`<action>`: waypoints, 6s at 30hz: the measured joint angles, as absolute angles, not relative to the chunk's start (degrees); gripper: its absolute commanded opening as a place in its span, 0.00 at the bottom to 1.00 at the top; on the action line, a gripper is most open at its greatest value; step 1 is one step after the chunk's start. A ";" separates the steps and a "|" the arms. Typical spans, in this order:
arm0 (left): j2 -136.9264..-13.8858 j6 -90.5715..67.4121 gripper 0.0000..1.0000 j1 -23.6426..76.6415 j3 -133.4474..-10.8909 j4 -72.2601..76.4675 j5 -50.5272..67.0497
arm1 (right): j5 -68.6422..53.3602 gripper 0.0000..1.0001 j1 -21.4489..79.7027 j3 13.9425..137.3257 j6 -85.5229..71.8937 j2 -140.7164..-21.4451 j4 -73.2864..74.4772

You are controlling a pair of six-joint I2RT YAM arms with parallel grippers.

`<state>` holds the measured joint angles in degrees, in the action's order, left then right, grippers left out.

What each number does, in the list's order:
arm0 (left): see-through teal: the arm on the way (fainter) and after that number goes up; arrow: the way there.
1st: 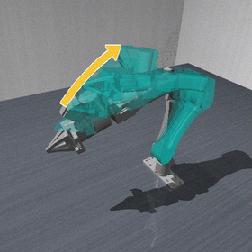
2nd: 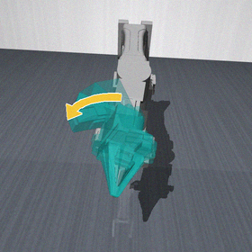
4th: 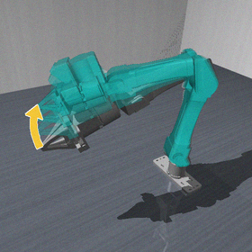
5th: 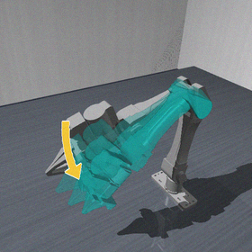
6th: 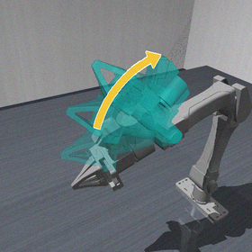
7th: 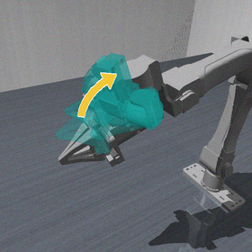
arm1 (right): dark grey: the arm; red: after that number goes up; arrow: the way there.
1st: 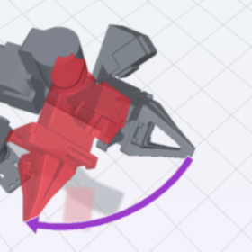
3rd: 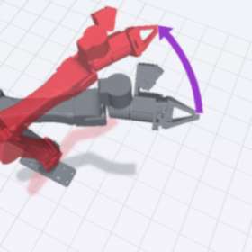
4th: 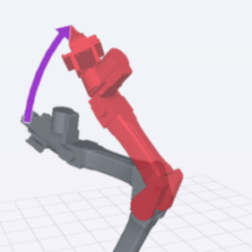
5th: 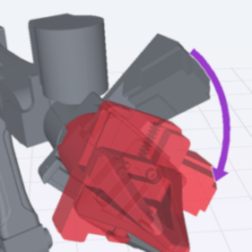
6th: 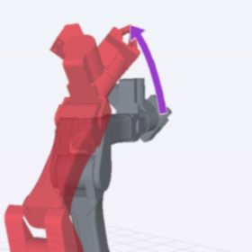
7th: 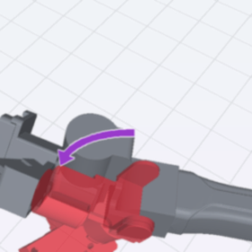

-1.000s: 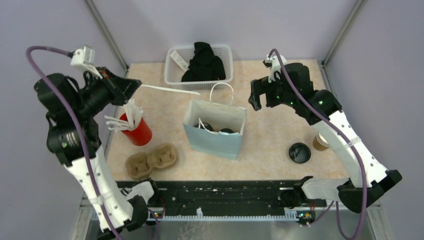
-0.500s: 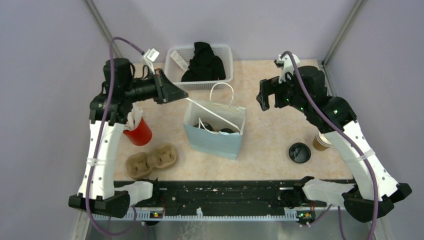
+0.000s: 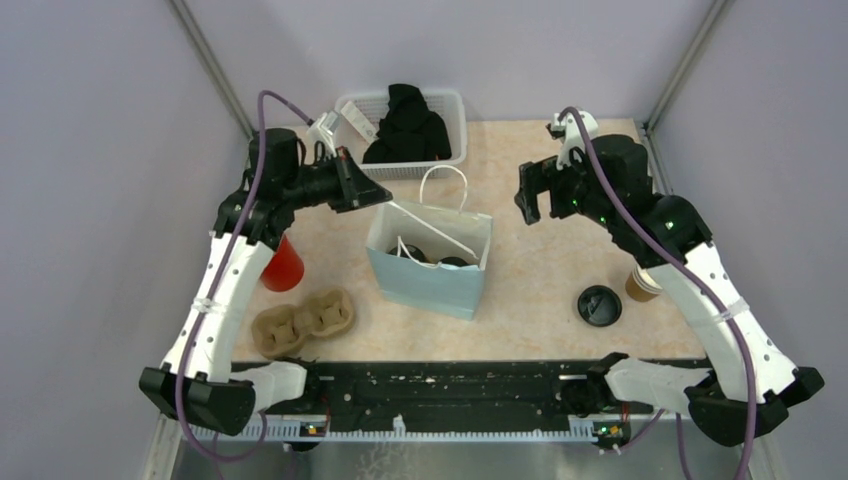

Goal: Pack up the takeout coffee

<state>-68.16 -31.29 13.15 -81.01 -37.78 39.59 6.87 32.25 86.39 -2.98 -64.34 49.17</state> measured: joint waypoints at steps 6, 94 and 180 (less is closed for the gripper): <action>-69.69 -28.73 0.74 13.74 -83.33 -43.00 34.57 | 6.39 0.99 32.25 86.13 -3.03 -64.36 48.99; -86.89 -21.52 0.48 -21.67 -90.08 -58.65 1.54 | 2.76 0.99 32.47 77.23 -4.99 -62.63 45.84; -88.27 -15.20 0.00 -13.93 -99.94 -59.90 -3.01 | 2.81 0.99 32.47 77.38 -4.93 -62.63 45.91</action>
